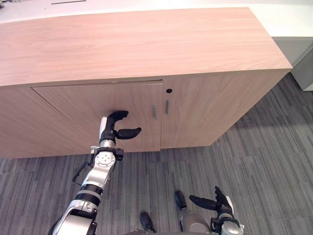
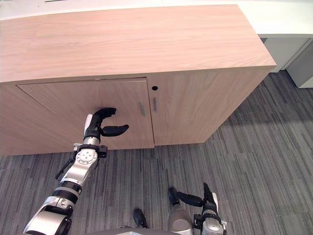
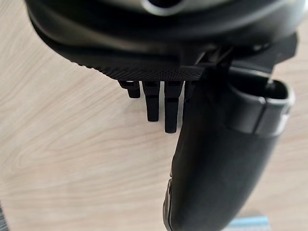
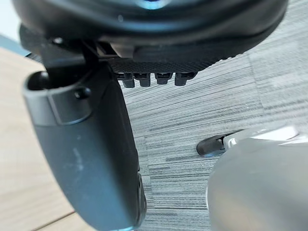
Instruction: Walk over to the cabinet, pick up the folder, carry it to the office cabinet, place the folder inside the office cabinet, then close the office cabinet door
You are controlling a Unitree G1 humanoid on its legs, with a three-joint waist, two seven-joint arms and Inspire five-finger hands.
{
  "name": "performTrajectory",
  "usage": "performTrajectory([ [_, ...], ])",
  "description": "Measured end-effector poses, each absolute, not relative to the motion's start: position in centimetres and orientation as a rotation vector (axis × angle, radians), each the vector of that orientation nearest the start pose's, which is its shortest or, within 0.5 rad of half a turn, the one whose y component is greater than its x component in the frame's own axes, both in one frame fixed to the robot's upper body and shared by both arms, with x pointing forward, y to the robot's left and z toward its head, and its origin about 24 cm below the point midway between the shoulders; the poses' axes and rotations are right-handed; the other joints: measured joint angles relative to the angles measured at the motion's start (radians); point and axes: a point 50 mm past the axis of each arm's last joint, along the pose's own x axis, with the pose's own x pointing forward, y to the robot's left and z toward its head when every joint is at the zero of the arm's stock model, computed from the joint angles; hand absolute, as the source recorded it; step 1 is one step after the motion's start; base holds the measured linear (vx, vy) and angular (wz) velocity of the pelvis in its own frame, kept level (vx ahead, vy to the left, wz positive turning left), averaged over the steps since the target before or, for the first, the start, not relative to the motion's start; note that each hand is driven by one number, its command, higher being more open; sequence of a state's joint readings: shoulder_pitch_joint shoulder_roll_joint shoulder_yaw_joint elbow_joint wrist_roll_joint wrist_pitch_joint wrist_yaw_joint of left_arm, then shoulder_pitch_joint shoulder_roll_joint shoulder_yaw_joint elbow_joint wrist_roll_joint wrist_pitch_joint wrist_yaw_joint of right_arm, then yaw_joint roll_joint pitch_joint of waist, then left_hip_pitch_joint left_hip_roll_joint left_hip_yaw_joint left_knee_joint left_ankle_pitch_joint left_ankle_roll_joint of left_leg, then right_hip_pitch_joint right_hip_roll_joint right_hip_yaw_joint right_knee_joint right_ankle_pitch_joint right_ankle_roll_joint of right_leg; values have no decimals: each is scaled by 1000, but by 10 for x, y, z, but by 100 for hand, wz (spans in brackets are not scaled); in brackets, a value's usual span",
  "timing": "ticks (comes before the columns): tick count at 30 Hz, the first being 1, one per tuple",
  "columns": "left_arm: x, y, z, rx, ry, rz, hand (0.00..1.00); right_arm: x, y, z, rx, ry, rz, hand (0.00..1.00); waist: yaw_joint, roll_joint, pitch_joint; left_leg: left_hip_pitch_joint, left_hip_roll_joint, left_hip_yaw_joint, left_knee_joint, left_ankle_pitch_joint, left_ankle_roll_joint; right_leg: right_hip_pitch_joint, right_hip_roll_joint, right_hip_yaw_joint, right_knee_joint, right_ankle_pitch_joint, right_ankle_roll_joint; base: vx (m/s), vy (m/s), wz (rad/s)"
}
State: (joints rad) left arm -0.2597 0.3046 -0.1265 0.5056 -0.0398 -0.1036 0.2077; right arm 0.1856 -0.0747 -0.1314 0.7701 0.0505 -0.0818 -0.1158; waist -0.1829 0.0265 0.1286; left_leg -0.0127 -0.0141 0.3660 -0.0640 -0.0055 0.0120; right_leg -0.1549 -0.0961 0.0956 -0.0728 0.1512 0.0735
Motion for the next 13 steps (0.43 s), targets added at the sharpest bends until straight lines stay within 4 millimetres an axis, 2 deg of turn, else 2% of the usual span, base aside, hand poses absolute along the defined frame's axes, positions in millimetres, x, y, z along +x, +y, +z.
performTrajectory([
  [1,274,203,-6,289,187,105,100,109,-214,-137,-18,876,-354,100,2,0,0,3,-1,1,0,-2,-1,2,1,1,0,-3,-3,-35,-29,-3],
  [2,270,203,-9,280,200,102,100,108,-214,-137,-16,880,-358,100,3,0,0,3,-1,2,1,-2,-2,2,2,1,0,-3,-4,-51,-45,-4],
  [3,251,204,-26,262,265,94,100,106,-216,-138,-11,889,-370,100,7,0,0,4,0,3,1,-3,-4,2,6,2,0,-5,-6,-41,-41,-3],
  [4,240,205,-36,249,304,94,100,105,-217,-139,-8,893,-378,100,9,0,0,4,1,5,2,-4,-5,2,7,4,0,-6,-7,-52,-53,-7],
  [6,195,207,-70,182,467,106,100,102,-222,-139,-1,902,-410,100,31,0,0,9,7,11,3,-10,-13,3,13,10,0,-9,-10,-47,-52,-9],
  [8,166,211,-91,152,583,136,100,101,-227,-138,6,903,-434,100,46,0,0,14,13,13,4,-12,-17,7,19,11,0,-11,-13,-36,-66,-5],
  [9,139,219,-110,129,708,179,100,100,-230,-138,5,906,-449,100,61,0,0,24,19,14,4,-14,-19,17,24,11,0,-13,-15,-25,-63,-4],
  [10,129,223,-117,120,754,201,100,100,-231,-138,2,905,-449,100,66,-1,-1,27,22,14,4,-14,-20,20,25,11,0,-13,-15,-21,-61,-3],
  [12,93,236,-137,114,919,280,100,104,-235,-136,-7,895,-452,100,86,0,-1,35,30,14,5,-14,-24,29,31,9,0,-16,-14,-13,-50,0],
  [13,85,239,-140,116,951,295,100,106,-236,-135,-10,892,-453,100,88,0,-1,37,32,13,4,-14,-25,31,33,8,-1,-16,-13,-5,-31,1],
])
